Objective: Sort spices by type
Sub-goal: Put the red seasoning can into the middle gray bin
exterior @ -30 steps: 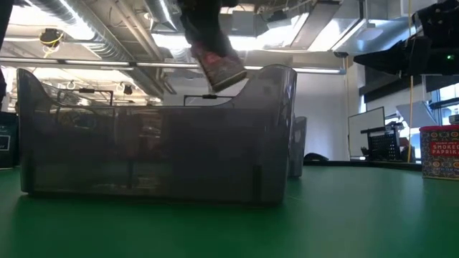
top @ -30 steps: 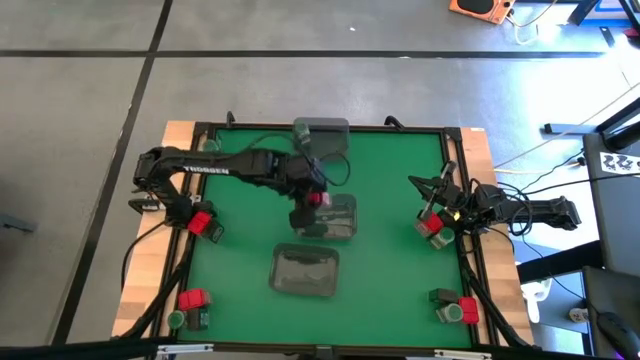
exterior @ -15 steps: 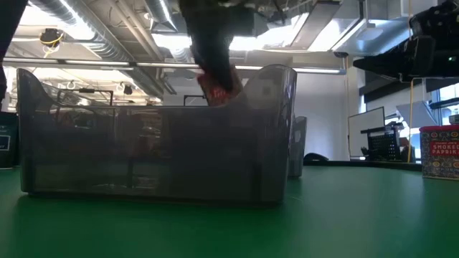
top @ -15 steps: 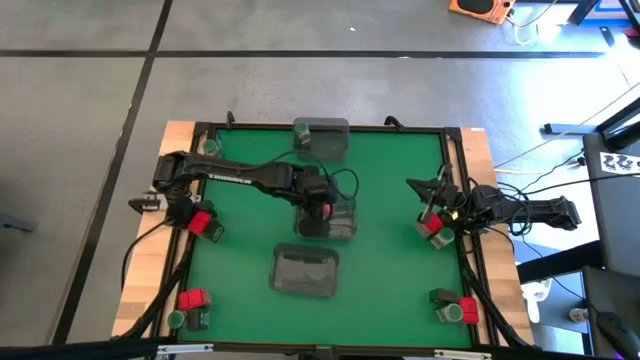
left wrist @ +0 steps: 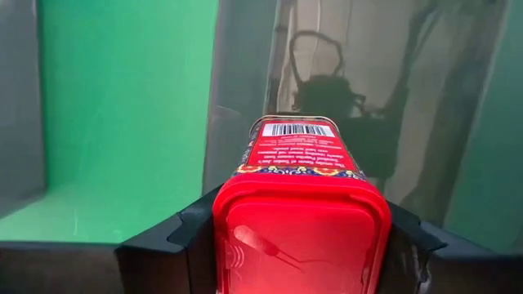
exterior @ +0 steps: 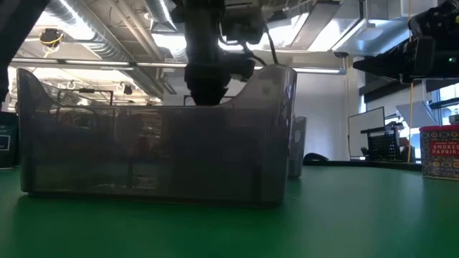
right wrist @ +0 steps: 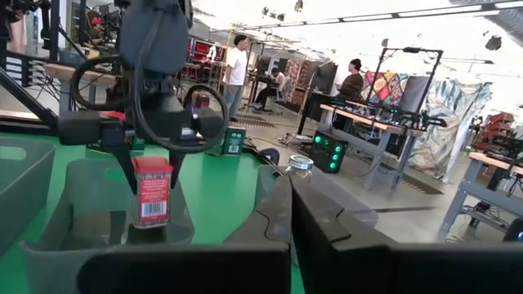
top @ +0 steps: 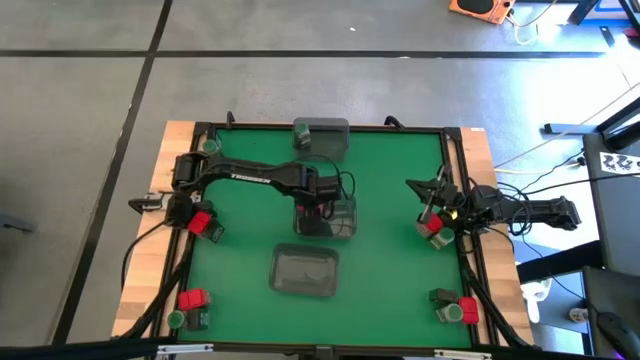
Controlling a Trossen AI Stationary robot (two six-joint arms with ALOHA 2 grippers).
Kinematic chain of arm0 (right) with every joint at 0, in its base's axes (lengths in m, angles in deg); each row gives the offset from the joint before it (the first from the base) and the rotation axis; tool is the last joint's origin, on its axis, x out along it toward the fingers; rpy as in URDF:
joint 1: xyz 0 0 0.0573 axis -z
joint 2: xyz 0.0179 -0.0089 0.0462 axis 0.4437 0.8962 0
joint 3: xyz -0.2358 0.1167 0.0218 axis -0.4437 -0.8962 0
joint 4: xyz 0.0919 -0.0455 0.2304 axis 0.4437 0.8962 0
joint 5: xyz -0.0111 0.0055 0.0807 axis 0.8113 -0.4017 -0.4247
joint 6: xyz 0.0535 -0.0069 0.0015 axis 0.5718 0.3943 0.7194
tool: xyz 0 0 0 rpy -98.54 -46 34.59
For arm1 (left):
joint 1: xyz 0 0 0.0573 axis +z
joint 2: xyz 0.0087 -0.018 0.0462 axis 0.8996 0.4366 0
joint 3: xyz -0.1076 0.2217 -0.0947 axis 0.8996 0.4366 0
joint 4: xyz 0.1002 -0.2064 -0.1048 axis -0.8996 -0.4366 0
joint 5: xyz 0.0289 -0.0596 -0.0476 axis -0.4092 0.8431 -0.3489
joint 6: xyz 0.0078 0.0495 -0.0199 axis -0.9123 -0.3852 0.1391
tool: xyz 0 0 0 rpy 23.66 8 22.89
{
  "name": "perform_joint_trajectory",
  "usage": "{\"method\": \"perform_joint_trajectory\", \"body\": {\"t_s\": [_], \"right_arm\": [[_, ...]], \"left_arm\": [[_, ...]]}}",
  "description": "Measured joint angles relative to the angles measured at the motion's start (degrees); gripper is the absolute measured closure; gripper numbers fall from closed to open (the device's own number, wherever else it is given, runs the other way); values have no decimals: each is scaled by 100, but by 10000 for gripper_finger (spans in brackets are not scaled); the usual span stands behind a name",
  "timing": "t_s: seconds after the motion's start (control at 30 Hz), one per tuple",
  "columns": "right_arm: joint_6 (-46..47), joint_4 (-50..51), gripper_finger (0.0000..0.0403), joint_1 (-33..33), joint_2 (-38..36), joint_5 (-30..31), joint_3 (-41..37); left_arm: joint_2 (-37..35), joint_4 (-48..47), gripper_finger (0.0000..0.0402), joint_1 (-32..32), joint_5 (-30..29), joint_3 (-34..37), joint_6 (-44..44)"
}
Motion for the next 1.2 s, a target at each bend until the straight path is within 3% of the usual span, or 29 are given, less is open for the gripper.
{"method": "perform_joint_trajectory", "body": {"t_s": [0.23,0.5,0.73,1.2], "right_arm": [[-7,72,397,0,0,3,0],[-11,80,397,0,2,7,-1],[-11,91,397,0,2,7,0],[-13,203,397,0,1,4,-1]], "left_arm": [[-103,19,180,-27,12,-106,519],[-232,-451,180,-13,369,-137,3219],[-232,-405,180,6,336,112,4451],[-188,-366,180,111,301,178,3990]]}}
